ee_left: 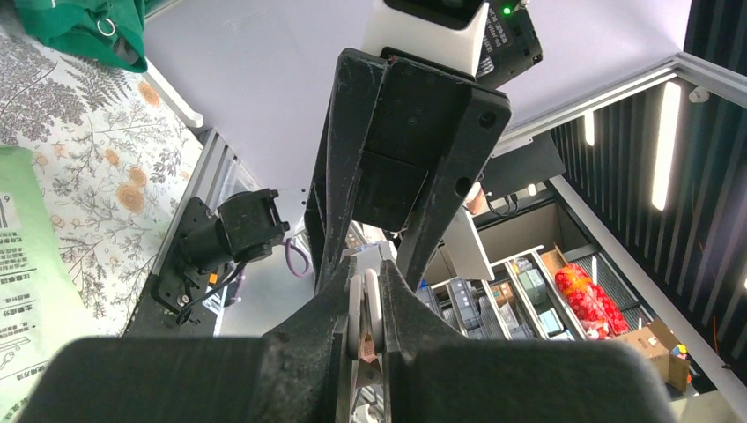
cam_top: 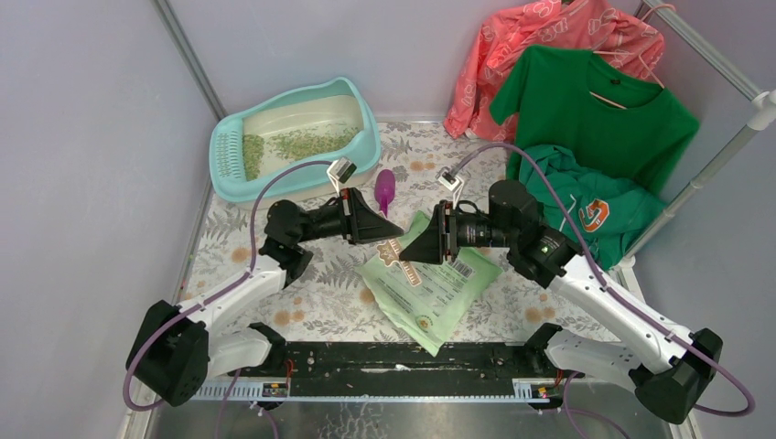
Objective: Fill the litter box with clean litter
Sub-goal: Pick up the clamp at the center of the board.
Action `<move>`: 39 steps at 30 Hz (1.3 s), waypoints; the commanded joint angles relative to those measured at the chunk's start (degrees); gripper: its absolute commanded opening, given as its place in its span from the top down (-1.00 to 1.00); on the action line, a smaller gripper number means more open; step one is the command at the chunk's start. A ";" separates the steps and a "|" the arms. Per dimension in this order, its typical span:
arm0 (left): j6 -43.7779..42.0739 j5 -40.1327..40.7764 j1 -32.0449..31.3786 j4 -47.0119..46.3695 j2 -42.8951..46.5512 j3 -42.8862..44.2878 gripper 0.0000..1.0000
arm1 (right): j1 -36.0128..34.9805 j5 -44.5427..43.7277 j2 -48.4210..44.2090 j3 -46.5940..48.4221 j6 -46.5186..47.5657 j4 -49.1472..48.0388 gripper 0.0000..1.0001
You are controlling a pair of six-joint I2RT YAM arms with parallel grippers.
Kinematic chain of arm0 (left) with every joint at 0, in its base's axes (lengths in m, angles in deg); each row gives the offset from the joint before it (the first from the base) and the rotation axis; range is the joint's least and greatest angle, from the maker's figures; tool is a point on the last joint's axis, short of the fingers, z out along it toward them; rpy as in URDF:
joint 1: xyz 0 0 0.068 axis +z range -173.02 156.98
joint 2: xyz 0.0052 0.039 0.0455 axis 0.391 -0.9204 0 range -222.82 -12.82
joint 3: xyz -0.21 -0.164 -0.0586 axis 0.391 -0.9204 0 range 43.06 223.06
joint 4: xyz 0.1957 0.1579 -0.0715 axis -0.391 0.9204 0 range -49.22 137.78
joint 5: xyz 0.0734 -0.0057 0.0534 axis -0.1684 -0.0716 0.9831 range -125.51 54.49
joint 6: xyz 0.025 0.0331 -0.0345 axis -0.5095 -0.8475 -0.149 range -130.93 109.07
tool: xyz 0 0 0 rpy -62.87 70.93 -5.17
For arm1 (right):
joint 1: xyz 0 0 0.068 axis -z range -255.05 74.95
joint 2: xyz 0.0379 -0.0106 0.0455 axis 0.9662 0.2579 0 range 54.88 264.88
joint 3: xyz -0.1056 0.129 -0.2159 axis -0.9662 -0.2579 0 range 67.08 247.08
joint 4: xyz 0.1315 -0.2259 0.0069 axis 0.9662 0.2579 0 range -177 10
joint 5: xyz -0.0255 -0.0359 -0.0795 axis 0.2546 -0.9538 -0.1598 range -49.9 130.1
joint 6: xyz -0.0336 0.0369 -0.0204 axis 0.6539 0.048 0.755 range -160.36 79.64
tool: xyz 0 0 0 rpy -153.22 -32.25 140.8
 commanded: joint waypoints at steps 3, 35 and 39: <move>0.89 0.35 -0.52 -6.24 -0.26 -0.56 0.95 | 0.36 3.43 0.87 -0.43 -2.64 -7.24 0.18; -15.14 9.17 5.17 28.48 15.99 -0.05 -0.97 | 5.62 0.23 0.84 -4.56 -11.31 -18.98 0.99; -11.09 8.60 5.12 22.15 16.66 -4.30 -0.97 | 5.63 0.94 3.03 -4.37 -13.97 -23.65 0.99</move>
